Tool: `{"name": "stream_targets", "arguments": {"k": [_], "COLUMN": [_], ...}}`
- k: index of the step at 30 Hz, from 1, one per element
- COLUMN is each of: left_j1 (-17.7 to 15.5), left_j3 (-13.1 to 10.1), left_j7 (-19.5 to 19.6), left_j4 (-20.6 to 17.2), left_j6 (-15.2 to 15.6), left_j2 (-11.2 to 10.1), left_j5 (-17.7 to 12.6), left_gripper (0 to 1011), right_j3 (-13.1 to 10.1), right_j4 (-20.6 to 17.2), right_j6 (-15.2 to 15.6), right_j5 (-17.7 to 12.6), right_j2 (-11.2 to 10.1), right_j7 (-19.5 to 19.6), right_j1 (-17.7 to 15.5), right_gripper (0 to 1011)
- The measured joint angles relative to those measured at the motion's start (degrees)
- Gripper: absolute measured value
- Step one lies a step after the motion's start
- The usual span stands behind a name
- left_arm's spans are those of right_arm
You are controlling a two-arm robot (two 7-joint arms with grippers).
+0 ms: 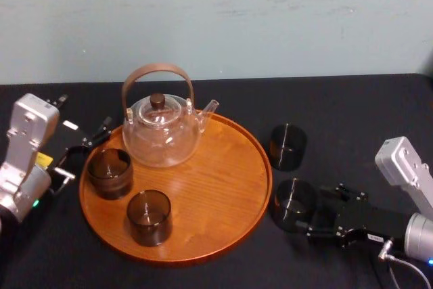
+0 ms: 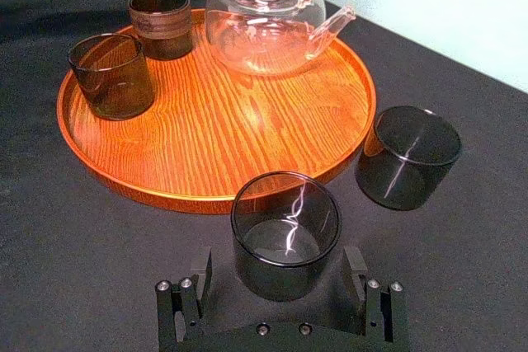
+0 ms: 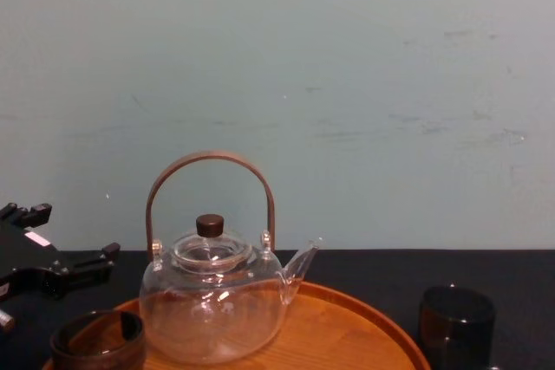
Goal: Pick up the glass from the table and place it on the tray.
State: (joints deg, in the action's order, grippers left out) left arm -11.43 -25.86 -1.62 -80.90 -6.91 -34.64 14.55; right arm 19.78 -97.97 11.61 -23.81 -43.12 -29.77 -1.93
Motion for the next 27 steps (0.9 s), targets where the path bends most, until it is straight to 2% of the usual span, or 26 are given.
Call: {"name": "stream_targets", "arguments": {"k": [14, 27], "left_j1": [0.0, 0.0], "left_j3": [0.0, 0.0], "left_j7": [0.0, 0.0], "left_j4": [0.0, 0.0], "left_j6": [0.0, 0.0], "left_j2": [0.0, 0.0], "left_j5": [0.0, 0.0], "left_gripper": [1001, 1001], "right_j3": [1.7, 2.9], "right_j4": [0.5, 2.9], "right_j6": [3.8, 4.6], "right_j5": [-0.4, -0.2], "right_j2": [0.5, 1.9], "right_j7": [0.0, 0.2], "right_j1": [2.4, 5.3], "right_gripper": [1002, 1003]}}
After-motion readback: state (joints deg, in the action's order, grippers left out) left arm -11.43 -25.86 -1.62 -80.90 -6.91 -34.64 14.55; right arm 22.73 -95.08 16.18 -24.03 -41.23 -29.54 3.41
